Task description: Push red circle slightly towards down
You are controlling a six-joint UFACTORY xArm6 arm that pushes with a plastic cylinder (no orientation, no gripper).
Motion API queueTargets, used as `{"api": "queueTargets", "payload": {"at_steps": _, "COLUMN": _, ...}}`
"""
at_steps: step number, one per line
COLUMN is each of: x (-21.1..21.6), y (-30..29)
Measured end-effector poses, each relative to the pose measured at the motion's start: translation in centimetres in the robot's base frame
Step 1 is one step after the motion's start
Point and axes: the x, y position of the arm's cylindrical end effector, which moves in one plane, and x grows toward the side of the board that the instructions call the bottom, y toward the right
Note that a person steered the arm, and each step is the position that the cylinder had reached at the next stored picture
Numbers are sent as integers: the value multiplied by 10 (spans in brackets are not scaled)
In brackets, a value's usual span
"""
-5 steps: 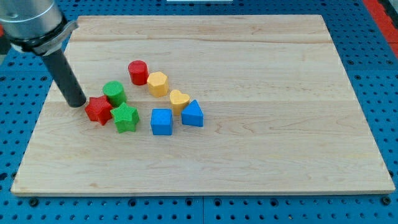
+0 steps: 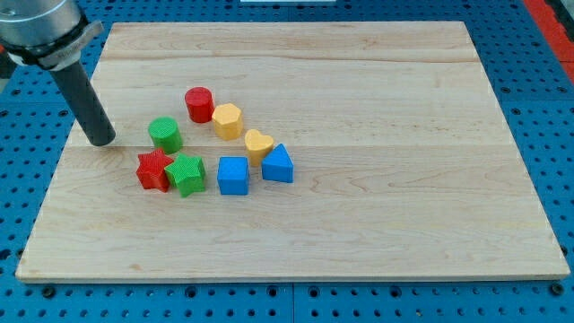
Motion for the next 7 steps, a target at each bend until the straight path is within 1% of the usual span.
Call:
{"api": "queueTargets", "payload": {"at_steps": 1, "x": -13, "y": 10}}
{"api": "queueTargets", "payload": {"at_steps": 3, "x": -88, "y": 42}}
{"api": "queueTargets", "payload": {"at_steps": 4, "x": -111, "y": 81}}
{"api": "queueTargets", "payload": {"at_steps": 5, "x": -111, "y": 126}}
{"api": "queueTargets", "payload": {"at_steps": 6, "x": -98, "y": 140}}
{"api": "queueTargets", "payload": {"at_steps": 7, "x": -92, "y": 114}}
